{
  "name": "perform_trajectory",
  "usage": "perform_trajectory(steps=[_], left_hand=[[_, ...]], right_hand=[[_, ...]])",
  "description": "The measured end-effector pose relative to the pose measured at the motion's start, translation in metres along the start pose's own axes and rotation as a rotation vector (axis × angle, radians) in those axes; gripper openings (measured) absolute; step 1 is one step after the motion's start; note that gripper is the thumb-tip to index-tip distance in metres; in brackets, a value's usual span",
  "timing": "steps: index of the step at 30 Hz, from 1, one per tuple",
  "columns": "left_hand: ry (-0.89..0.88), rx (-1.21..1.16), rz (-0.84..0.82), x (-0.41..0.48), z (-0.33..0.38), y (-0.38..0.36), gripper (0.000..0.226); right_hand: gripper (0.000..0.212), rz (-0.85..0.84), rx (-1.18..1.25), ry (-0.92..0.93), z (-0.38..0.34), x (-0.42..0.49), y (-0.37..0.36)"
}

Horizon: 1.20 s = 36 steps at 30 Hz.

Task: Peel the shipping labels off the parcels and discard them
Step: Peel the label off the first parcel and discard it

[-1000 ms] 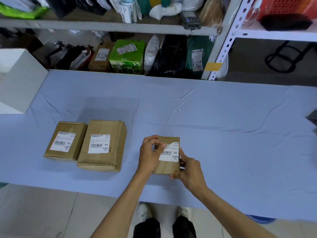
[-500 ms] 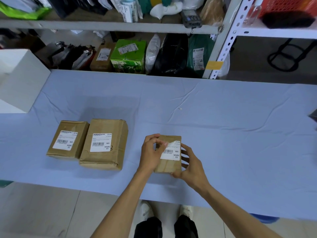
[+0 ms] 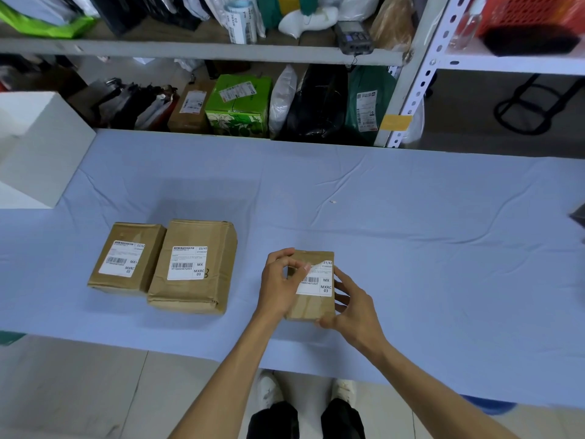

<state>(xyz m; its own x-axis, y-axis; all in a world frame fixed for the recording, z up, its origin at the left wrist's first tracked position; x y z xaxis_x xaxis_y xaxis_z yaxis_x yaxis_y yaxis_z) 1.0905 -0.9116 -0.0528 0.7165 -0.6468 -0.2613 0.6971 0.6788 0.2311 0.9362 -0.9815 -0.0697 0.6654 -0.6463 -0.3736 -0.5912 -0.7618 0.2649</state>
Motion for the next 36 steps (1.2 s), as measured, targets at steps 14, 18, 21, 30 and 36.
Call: perform_trajectory(steps=[14,18,21,30,36], left_hand=[[0.02,-0.065,0.026,-0.0056,-0.0002,-0.0006,0.011],[0.017,-0.061,0.021,-0.0052,0.001,-0.0009,0.012],[0.024,-0.055,0.016,-0.0044,-0.0014,-0.0011,0.011],[0.027,-0.053,-0.005,-0.0031,-0.0022,0.0001,0.014],[0.032,-0.057,-0.01,-0.0039,-0.0006,0.0006,0.014]], right_hand=[[0.098,-0.048,-0.083,-0.018,-0.0038,0.0014,-0.0004],[0.098,-0.047,-0.096,-0.013,-0.0041,0.003,-0.0006],[0.098,-0.048,-0.102,-0.01,-0.0033,0.0033,-0.0002],[0.095,-0.04,-0.131,-0.003,-0.0037,0.0041,0.0004],[0.091,-0.036,-0.139,0.002,-0.0033,0.0047,0.0001]])
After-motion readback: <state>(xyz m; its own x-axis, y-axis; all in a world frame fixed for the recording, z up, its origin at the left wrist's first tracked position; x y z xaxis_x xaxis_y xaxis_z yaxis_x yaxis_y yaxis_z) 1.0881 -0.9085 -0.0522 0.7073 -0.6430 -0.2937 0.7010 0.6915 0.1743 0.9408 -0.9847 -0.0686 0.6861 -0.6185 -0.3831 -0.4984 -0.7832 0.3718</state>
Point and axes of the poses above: each hand's wrist, its own x-axis towards the middle knuckle, its own y-axis out of the back of the hand, z = x × y, the point moved 7 cm from there along x, towards the middle knuckle, and after that the axes turned 6 degrees about -x, right-handed, at the moved point
